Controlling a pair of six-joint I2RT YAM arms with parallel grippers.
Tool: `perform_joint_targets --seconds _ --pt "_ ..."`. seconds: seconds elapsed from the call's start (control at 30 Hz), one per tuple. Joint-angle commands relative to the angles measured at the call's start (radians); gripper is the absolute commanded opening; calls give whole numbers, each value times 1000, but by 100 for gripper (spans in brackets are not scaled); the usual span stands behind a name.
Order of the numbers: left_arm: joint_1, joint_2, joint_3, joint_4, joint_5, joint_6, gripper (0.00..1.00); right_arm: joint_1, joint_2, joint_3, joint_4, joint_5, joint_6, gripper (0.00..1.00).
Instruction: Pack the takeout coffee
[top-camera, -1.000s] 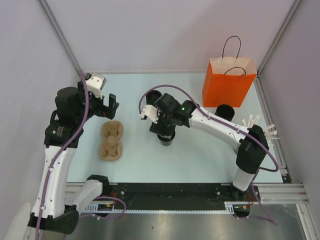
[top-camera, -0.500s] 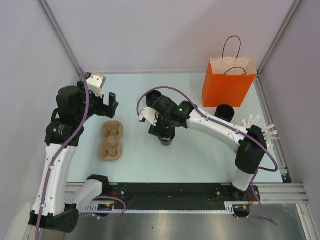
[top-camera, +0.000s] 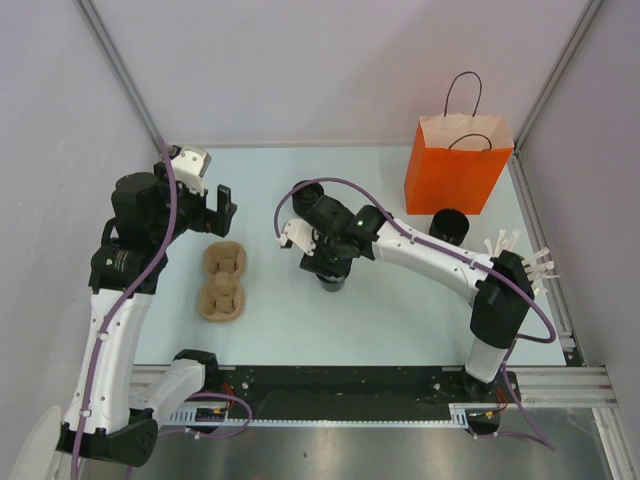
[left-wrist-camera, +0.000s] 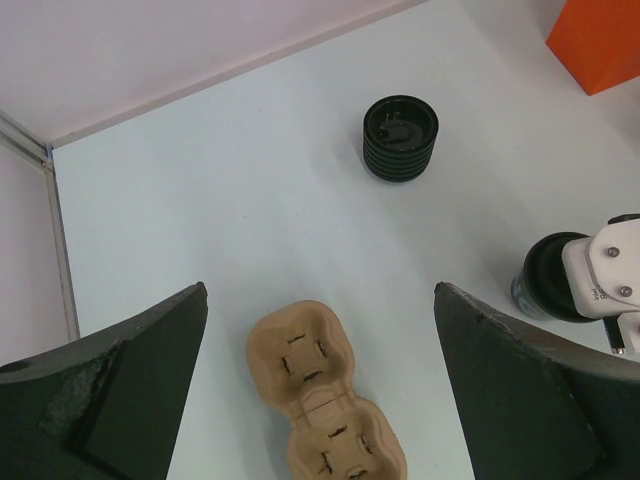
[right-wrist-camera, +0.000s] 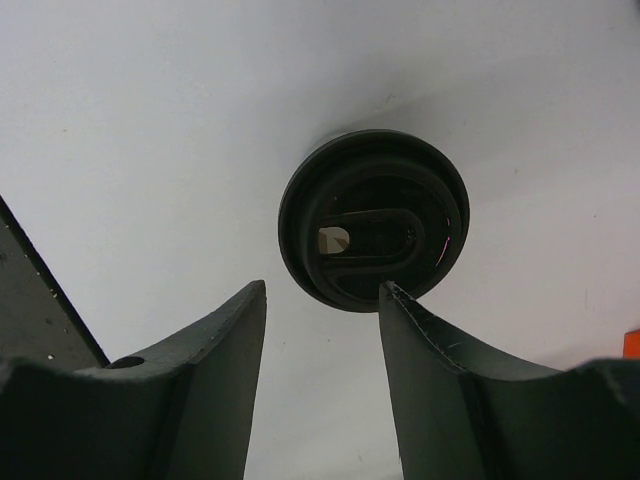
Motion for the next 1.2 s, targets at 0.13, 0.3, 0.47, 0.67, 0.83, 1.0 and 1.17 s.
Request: perform_joint_targets --seconds 0.13,0.3,0.47,0.67,0.83,1.0,1.17 --pt "8 -16 19 7 -19 -23 100 18 -1 -1 6 -4 12 53" --pt "10 -19 16 9 -14 -23 100 21 9 -2 10 -2 15 51" --pt "11 -24 8 9 -11 -25 100 27 32 -4 21 16 16 48" --pt "18 -27 8 9 -5 -28 100 35 45 1 21 33 16 43" --pt "19 -27 7 6 1 -29 100 36 52 -4 23 40 19 40" --pt "21 -27 8 6 4 -32 100 36 59 -8 24 40 18 37" --pt "25 -30 7 6 9 -34 100 36 63 -7 29 40 15 34"
